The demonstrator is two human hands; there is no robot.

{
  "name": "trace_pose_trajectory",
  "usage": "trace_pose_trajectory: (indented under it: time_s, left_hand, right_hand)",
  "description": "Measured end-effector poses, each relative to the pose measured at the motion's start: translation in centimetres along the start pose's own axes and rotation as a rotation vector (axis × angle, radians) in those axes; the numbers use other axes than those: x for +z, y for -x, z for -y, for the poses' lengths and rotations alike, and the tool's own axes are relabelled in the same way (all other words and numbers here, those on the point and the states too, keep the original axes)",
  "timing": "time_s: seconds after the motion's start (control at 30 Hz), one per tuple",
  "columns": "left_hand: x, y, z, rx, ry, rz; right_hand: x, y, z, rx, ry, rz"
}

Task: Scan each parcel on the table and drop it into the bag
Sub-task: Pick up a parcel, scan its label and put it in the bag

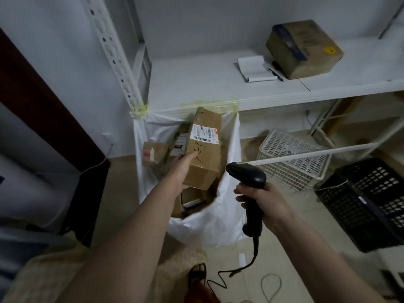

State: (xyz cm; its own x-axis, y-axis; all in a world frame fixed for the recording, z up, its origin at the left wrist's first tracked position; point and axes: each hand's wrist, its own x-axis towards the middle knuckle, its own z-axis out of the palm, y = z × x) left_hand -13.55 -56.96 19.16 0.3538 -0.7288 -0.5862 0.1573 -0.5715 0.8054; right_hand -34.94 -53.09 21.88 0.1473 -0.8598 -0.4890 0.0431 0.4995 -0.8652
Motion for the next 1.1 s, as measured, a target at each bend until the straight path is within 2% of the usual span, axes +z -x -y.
trace_pose_trajectory:
  time_s: [0.17,0.4,0.5,0.6,0.73,0.83,0.97,1.03,1.1]
  left_hand:
    - [2.6,-6.7,-2.6,-0.011,-0.164,0.022]
    - [3.2,-8.7,-1.6,-0.042,-0.236,0.15]
    - [3.2,-9.6,-1.2,-0.036,-0.203,0.086]
    - [3.9,-10.1,-1.6,-0.031,-0.281,0.046]
    - [4.0,-10.6,-2.8,-0.048,-0.191,0.053]
    - [3.4,-11.1,-3.3,-0.022,-0.286,0.073]
    - [2.8,-11.4,-3.1,-0.127,-0.306,0.072]
    - [2.8,-11.9,-2.3,-0.087,-0.32,0.02]
    - [2.8,-13.0,-1.2,0.05,-0.364,-0.059]
  right_hand:
    - [2.2,-5.8,1.5,0.019,-0.007,-0.053]
    - [4.1,-11.2,1.5,0.085,-0.041,-0.097]
    - [4.6,-12.4,1.6,0.092,-0.067,-0.115]
    - [4.9,-13.1,1.8,0.094,-0.057,-0.145]
    - [4.8,-13.8,1.9,0.081,-0.067,-0.162]
    - [5.2,-14.4,2.0,0.081,-0.063,-0.153]
    - [6.3,-15.2,1.6,0.105,-0.04,-0.145]
    - [6.6,-15.4,1.4,0.108,-0.029,-0.132]
    - [7.1,-15.5,1.5,0.111,0.002,-0.095]
